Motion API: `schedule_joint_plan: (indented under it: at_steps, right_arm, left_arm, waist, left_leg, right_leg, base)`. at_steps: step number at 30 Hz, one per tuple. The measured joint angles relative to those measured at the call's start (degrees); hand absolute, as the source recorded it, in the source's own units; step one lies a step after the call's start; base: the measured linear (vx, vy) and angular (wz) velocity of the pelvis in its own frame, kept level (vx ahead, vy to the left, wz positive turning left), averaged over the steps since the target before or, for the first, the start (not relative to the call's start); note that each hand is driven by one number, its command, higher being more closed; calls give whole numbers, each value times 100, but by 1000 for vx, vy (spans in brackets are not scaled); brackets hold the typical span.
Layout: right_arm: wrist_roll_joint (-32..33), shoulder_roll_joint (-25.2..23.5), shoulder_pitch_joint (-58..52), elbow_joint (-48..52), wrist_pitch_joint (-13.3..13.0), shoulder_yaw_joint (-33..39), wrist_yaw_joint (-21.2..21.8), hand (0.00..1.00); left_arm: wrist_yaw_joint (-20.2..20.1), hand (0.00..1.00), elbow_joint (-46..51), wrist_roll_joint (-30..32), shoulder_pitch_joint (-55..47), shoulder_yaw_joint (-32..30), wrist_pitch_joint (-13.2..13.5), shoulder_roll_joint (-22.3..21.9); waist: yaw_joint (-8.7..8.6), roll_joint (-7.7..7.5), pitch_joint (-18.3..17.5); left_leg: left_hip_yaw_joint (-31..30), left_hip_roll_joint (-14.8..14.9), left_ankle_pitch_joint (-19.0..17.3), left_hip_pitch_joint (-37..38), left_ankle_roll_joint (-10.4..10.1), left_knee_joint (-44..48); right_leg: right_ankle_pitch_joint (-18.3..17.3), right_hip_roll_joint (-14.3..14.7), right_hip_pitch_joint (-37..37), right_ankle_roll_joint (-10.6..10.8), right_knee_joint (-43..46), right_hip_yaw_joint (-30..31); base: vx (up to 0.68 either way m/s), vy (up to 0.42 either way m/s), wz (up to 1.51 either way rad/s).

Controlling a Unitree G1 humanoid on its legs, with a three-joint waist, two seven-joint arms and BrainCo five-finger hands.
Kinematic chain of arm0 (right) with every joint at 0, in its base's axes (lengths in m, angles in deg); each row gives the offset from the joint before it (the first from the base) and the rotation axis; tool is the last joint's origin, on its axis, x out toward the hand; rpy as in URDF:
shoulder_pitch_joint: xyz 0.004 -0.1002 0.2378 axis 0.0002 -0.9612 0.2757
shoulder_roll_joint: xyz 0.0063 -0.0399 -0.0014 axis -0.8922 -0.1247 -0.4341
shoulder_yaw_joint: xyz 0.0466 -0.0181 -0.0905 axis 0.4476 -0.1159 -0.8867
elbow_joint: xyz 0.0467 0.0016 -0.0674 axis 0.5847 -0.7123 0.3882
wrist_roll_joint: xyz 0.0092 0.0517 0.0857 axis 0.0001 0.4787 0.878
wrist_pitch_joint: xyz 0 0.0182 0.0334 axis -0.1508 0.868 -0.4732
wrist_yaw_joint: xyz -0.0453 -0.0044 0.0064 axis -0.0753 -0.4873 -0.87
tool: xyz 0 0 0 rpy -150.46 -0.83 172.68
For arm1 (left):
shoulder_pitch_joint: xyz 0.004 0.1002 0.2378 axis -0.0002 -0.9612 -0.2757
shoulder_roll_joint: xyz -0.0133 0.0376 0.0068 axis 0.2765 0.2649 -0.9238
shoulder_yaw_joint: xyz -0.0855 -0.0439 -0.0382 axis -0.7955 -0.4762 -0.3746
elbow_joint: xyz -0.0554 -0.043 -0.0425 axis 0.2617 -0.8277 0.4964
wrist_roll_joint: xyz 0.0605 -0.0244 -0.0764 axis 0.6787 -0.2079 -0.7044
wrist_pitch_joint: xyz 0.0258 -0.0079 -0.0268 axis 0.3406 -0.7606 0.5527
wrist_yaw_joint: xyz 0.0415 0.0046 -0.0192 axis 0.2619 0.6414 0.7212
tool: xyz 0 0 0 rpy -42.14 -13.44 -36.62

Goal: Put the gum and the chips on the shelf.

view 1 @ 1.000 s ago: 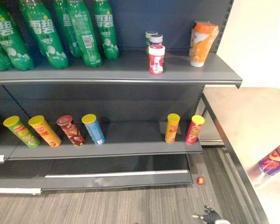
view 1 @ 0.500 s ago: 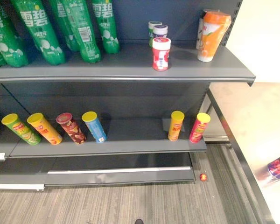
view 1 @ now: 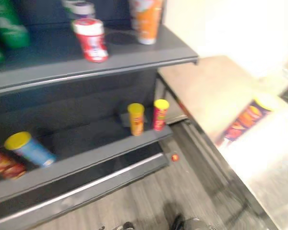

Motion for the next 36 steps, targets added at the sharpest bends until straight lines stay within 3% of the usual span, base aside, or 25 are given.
schedule_joint_plan:
  at_steps: [2, 3, 5, 7, 10, 12, 13, 14, 15, 16, 18, 19, 20, 21, 23, 24, 26, 27, 28, 30, 31, 33, 36]
  right_arm:
    - [0, 0, -32, -29, 8, 34, -32, 0]
    - [-1, -26, 7, -43, 17, 40, -34, 0]
    - [-14, 155, 18, -18, 23, 93, -30, 0]
    - [-17, 260, 23, -37, 62, 142, -28, 0]
    - [-37, 273, 95, -39, 66, 134, -10, 0]
    - [-40, 253, 96, -48, 64, 133, -17, 0]
    - [-34, 218, 126, -118, 60, 111, -23, 0]
    - [-31, 192, 154, -254, 54, -21, -14, 0]
    - [-29, 184, 156, -267, 51, -55, -15, 0]
    - [-19, 188, 151, -367, 35, -99, -22, 0]
    - [-2, 264, 142, -445, 5, -100, -25, 0]
    - [-2, 358, 129, -462, -3, -106, -24, 0]
    - [-3, 409, 121, -460, 3, -85, -26, 0]
    - [-3, 414, 130, -454, -3, -83, -27, 0]
    - [-4, 549, 127, -466, 7, -31, -49, 0]
    - [-4, 548, 121, -465, 8, -27, -48, 0]
    - [-8, 494, 154, -449, 0, -16, -24, 0]
    - [-8, 480, 163, -442, -8, -14, -25, 0]
    - [-9, 486, 185, -432, -20, -14, -27, 0]
    - [-11, 442, 203, -390, -43, -16, -27, 0]
    - [-14, 373, 211, -405, -45, -7, -24, 0]
    - [-22, 307, 224, -432, -45, 74, -27, 0]
    - [-27, 293, 236, -430, -60, 229, -29, 0]
  left_arm:
    - [-22, 0, -20, -45, 13, 175, -10, 124]
    - [-20, 0, -78, -42, 52, 246, -15, 140]
    - [-39, 0, -288, -72, 207, 541, -20, 45]
    - [-74, 0, -320, -85, 243, 619, -8, -66]
    - [-115, 0, -232, -90, 240, 595, -6, -176]
    - [-151, 0, -214, -95, 228, 548, -6, -143]
    - [-158, 0, -161, -101, 229, 541, -3, -57]
    - [-156, 0, -115, -114, 233, 482, 4, 49]
    - [-155, 0, -112, -149, 238, 434, 6, 75]
    - [-145, 0, -121, -325, 206, 243, -8, 116]
    - [-136, 0, -119, -400, 172, 131, -6, 51]
    - [-129, 0, -122, -519, 151, 23, -6, -55]
    - [-129, 0, -113, -555, 110, -94, -1, -129]
    - [-128, 0, -115, -568, 104, -127, 1, -132]
    - [-126, 0, -51, -839, 95, -122, 12, -282]
    - [-127, 0, -21, -917, 49, -114, 15, -296]
    - [-130, 0, 54, -979, -99, -164, 34, -386]
    - [-130, 0, 56, -980, -102, -205, 35, -404]
    - [-123, 0, 55, -981, -103, -306, 35, -465]
    - [-128, 0, 56, -983, -91, -358, 39, -458]
    - [-127, 0, 67, -975, -51, -361, 83, -387]
    - [-110, 0, 80, -974, -27, -368, 138, -336]
    - [-81, 0, 38, -924, -41, -345, 137, -358]
  waist:
    - [-9, -121, -65]
    - [-28, -131, -61]
    - [-50, 209, -42]
    - [-53, 405, -159]
    - [-114, 488, -202]
    - [-172, 473, -201]
    - [-172, 376, -174]
    - [-146, 187, -132]
    - [-144, 172, -113]
    - [-146, 130, -103]
    - [-146, 232, -61]
    - [-148, 385, -30]
    - [-146, 385, -44]
    - [-151, 445, -36]
    - [-138, 563, 43]
    - [-133, 562, 43]
    - [-80, 578, 34]
    - [-46, 589, 33]
    - [19, 649, 24]
    - [88, 643, -76]
    - [95, 491, -70]
    - [128, 392, -76]
    - [135, 382, -107]
  left_leg:
    - [627, 12, 14, 56, -245, 128]
    - [769, 22, 44, 58, -284, 201]
    - [1102, 119, 103, 262, -277, 168]
    - [1349, 152, 116, 364, -302, 151]
    - [1409, 157, 137, 415, -342, 177]
    - [1430, 189, 157, 419, -394, 235]
    - [1472, 282, 137, 371, -474, 617]
    - [1511, 456, 83, 222, -541, 1253]
    - [1521, 543, 56, 158, -566, 1524]
    - [1503, 1030, -11, -53, -526, 2675]
    - [1352, 1433, -1, -94, -506, 3440]
    - [984, 1610, 45, -131, -439, 3814]
    - [359, 1673, 95, -429, -278, 4210]
    - [-42, 1603, -9, -620, -245, 4333]
    - [-1197, 853, -770, -1062, -346, 4126]
    - [-1357, 671, -854, -1094, -362, 3933]
    - [-2136, 145, -866, -1075, -391, 2692]
    - [-2372, 66, -824, -1091, -375, 2374]
    - [-2842, -36, -517, -1098, -382, 1829]
    - [-3175, -167, -797, -989, -447, 1604]
    - [-3094, -305, -842, -1039, -384, 1568]
    - [-2874, -452, -890, -1061, -302, 1531]
    - [-2712, -681, -866, -724, -260, 1202]
  right_leg:
    - [237, -398, 200, 73, -50, -457]
    - [185, -314, 155, 47, -136, -476]
    - [134, -54, 179, -29, -311, -409]
    - [134, 202, 236, -27, -758, -226]
    - [308, 516, 414, 153, -1538, -98]
    - [408, 624, 488, 159, -1817, -45]
    - [392, 582, 473, 148, -1902, 24]
    - [357, 517, 434, 171, -1934, 138]
    - [357, 504, 423, 171, -1950, 170]
    - [360, 555, 456, 169, -2035, 382]
    - [363, 683, 537, 145, -2051, 611]
    - [345, 813, 597, 119, -2071, 803]
    - [351, 895, 608, 49, -2148, 1030]
    - [364, 907, 586, 23, -2180, 1127]
    - [393, 808, 558, -6, -2239, 1593]
    - [401, 776, 572, 5, -2239, 1706]
    - [486, 780, 566, 146, -2282, 2104]
    - [529, 823, 562, 198, -2339, 2212]
    - [612, 941, 536, 291, -2434, 2477]
    - [782, 992, 503, 466, -2663, 2812]
    - [909, 893, 475, 535, -2830, 2949]
    - [1046, 744, 386, 572, -2881, 3124]
    - [1087, 591, 467, 630, -2877, 3274]
  base:
    - [82, -238, -154]
    - [52, -246, -118]
    - [8, -177, -89]
    - [-22, -147, -71]
    - [-54, -81, -38]
    - [-97, -17, -16]
    - [-79, -28, -27]
    - [-74, -52, -32]
    - [-61, -103, -61]
    - [-23, -80, -66]
    - [1, -38, -75]
    - [12, 3, -87]
    - [57, 41, -85]
    - [108, 88, -76]
    - [135, 123, -73]
    - [108, 126, -87]
    - [90, 165, -102]
    - [71, 207, -112]
    - [57, 184, -93]
    - [132, 212, -83]
    - [162, 192, -48]
    - [115, 192, -27]
    - [102, 153, -27]
